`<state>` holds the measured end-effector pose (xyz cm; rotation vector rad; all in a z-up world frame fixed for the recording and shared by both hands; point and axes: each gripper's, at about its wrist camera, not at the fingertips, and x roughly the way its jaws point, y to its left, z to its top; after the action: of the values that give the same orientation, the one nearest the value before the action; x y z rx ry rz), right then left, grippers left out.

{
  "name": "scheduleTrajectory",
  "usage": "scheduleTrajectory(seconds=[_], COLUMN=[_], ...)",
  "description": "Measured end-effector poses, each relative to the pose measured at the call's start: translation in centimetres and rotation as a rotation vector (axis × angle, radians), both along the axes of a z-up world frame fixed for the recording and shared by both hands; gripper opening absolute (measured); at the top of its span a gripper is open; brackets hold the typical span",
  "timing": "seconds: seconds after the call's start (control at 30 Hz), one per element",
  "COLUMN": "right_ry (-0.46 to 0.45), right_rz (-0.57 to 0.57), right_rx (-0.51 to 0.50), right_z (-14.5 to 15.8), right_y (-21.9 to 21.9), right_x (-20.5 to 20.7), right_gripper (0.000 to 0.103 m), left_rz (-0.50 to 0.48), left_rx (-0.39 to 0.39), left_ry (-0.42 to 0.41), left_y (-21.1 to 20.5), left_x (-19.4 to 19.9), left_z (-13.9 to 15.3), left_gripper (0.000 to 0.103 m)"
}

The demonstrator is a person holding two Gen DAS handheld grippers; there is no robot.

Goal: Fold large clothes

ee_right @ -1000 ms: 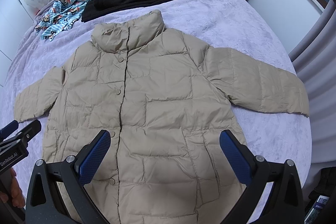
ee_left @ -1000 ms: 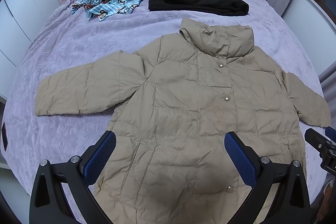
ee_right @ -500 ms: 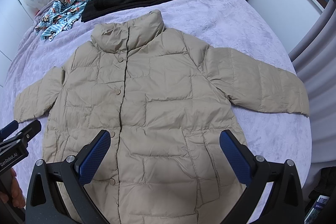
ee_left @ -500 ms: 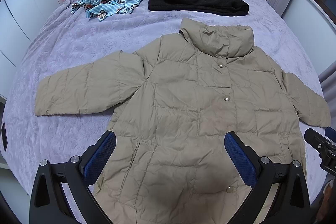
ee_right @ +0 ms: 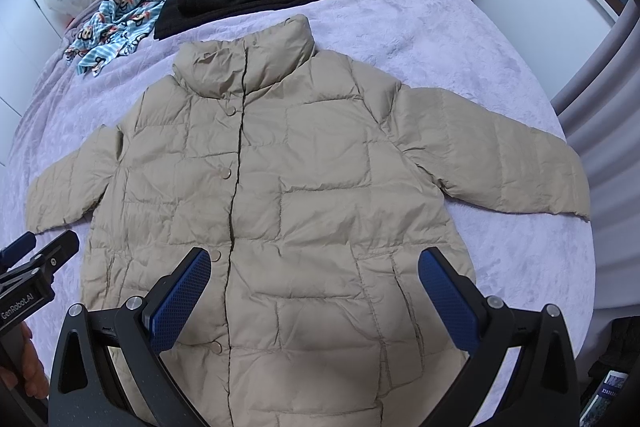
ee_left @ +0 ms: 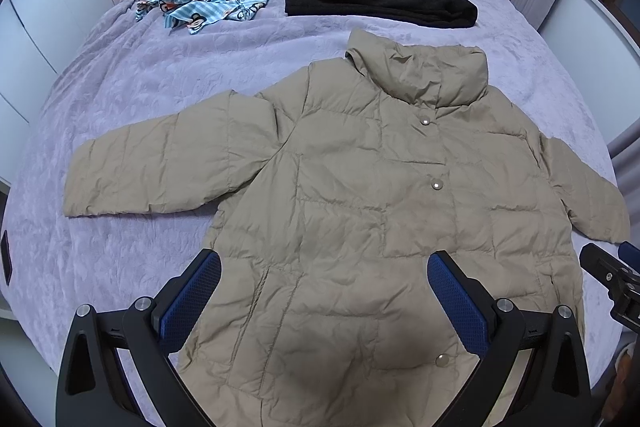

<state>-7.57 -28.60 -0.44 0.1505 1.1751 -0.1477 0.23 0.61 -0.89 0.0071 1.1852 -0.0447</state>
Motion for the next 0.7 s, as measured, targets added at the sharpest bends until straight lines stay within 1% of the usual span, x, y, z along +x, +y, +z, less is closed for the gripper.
scheduleTrajectory(seconds=[0.27,0.47,0.6,0.7], right_ry=[0.001,0.004,0.008,0.007], right_rz=[0.003,0.011,0.013,0.012], right_rx=[-0.001,-0.007,-0.007,-0.004], right_z=[-0.1,-0.2,-0.4,-0.4], right_y=[0.2,1.2,1.6,1.6], right_x=[0.2,0.7,0.9,1.0], right_gripper=[0.103,0.103,0.103,0.103], left_rz=[0.004,0.01,0.029,0.031], left_rx=[-0.005,-0.017,-0.025,-0.056], left_ry=[0.001,0.008,0.019,0.041], left_y=[0.2,0.8,1.8,3.0], left_x=[0.1,0.3,0.5,0.6], left_z=[0.0,-0.1,-0.7,-1.6], left_gripper=[0.103,0.103,0.103,0.103])
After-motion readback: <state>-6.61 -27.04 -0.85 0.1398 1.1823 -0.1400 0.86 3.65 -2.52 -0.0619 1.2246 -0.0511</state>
